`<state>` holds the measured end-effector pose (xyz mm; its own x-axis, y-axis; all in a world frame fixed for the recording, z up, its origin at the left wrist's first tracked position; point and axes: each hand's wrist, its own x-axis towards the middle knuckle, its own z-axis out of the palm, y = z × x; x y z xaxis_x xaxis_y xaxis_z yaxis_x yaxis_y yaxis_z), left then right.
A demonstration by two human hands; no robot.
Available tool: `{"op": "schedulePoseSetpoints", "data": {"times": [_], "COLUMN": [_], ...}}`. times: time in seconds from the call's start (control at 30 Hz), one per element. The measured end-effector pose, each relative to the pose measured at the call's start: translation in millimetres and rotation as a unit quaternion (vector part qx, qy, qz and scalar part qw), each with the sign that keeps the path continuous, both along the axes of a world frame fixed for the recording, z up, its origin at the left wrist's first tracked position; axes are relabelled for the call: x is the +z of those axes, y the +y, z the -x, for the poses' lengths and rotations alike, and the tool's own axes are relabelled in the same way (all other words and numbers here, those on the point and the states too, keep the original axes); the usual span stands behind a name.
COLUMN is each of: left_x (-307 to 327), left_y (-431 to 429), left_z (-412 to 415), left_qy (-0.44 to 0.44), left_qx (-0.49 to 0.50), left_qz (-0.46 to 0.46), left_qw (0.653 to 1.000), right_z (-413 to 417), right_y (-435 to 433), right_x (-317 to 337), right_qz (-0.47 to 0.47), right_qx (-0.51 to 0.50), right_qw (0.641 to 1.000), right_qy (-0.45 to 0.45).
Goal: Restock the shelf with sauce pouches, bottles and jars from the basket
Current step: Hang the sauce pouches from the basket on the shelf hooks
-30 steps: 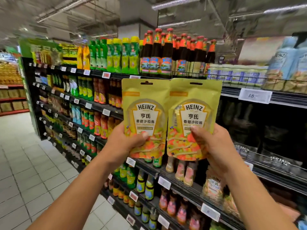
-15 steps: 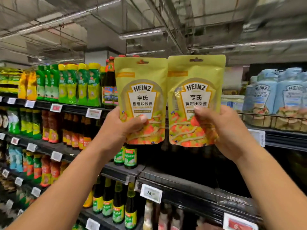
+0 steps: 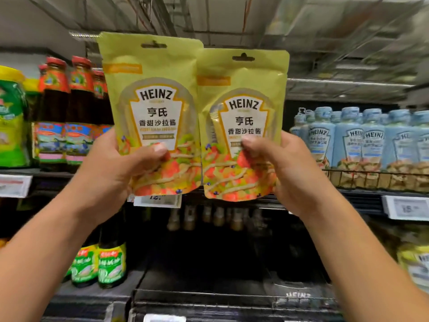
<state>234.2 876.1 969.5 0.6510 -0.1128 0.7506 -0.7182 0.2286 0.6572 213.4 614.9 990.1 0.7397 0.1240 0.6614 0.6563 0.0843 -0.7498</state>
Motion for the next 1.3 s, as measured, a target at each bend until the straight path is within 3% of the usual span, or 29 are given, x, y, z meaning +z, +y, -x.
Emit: {"op": "schedulePoseSetpoints", "data": {"times": [0.4,0.67,1.07,1.3], "left_x": [-48,-102,-192,-224], "left_y": [-38,-75,-127,-166], "left_z": [-14,-7,8,9], "left_qy": [0.019,0.054,0.174,0.271], "left_qx": [-0.095,-0.132,-0.214,-0.212], "left_qz": [-0.019,-0.067,-0.138,-0.16], "left_qw": [0.995,0.988,0.951,0.925], "right_z": [30,70,104,94], "right_y": [-31,-58,-97,-143], "right_x": [-51,-112,-208,-239], "right_qz": [-0.041,-0.067,-0.137,-0.155], "right_qx": [-0.058,-0.141,-0.196,-0.159], "right_qw": [0.997,0.983,0.939,0.924], "right_qy": [0.019,0.093,0.245,0.311]}}
